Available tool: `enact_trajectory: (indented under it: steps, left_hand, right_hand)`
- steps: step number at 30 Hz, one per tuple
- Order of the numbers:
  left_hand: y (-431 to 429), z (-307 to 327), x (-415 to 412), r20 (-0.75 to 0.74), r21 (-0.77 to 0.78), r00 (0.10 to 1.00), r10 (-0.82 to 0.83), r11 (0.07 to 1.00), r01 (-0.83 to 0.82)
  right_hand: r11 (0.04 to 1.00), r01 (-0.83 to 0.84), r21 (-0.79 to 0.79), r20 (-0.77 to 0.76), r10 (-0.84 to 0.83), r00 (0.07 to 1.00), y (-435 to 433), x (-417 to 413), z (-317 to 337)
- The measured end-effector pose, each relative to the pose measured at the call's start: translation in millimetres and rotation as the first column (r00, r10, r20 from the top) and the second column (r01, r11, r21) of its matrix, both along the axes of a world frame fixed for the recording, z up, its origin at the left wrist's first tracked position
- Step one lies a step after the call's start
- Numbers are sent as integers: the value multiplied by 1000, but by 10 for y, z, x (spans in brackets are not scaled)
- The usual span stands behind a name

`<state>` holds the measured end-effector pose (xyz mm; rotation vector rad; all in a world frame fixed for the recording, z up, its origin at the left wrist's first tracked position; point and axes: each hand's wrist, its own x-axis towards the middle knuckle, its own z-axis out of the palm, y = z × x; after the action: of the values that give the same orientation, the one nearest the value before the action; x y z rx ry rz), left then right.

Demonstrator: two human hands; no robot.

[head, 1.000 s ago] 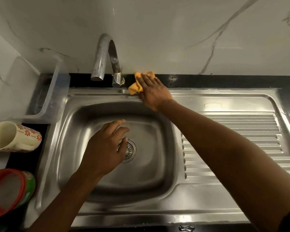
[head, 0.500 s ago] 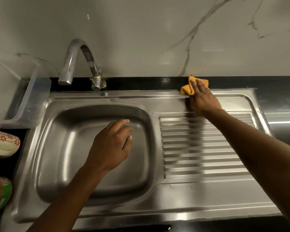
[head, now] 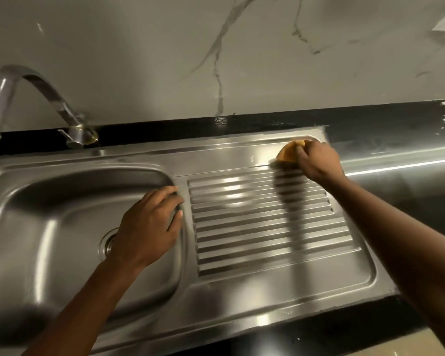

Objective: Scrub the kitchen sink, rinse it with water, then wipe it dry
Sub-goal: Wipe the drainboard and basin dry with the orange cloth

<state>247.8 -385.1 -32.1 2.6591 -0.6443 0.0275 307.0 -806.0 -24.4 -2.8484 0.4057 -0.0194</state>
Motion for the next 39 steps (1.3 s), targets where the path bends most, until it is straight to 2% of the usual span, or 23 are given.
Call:
enact_trajectory:
  steps: [3,5,6,8,10,12,14,16,22,28,31,39]
  left_hand:
    - [-143,20,-26,-8,-9,1000,3,1000,-3]
    - [-230,26,-67,-13,-14,1000,7,1000,-7]
    - [-268,31,-85,-15,-14,1000,9,1000,-9]
    - [-314,37,-117,-21,-8,1000,19,1000,-19]
    - [-356,35,-153,-24,-1,999,34,999,-35]
    - [-380,33,-179,-12,11,999,48,999,-48]
    - [-399,31,-194,-15,22,999,51,998,-51]
    - [-426,29,-199,-30,27,998,60,998,-59]
    - [-528,64,-166,-42,28,997,58,998,-57]
    - [-503,73,-139,-45,23,998,39,999,-38]
    - [-498,62,-154,-49,12,998,33,999,-33]
    - [-617,32,-341,-57,-15,998,-29,999,29]
  right_hand:
    - [947,197,252,81,-224,971,-10,74,107]
    - [901,189,389,172,-273,947,21,178,206]
    - [906,152,395,221,-254,941,75,233,270]
    - [960,27,280,276,-108,955,248,355,348]
    - [973,-193,123,231,161,959,435,503,328]
    - [903,-429,-11,36,429,902,582,666,181]
    - [840,-540,-56,-190,522,831,673,796,-66]
    - [849,-527,-22,-290,499,817,717,830,-280]
    - [835,-548,-53,-209,527,824,292,570,-503]
    - [923,-372,-102,-251,338,907,-656,217,-497]
    - [930,-348,-119,-301,300,905,-1014,-36,-472]
    - [937,-348,-45,-306,318,897,-1071,-618,-413]
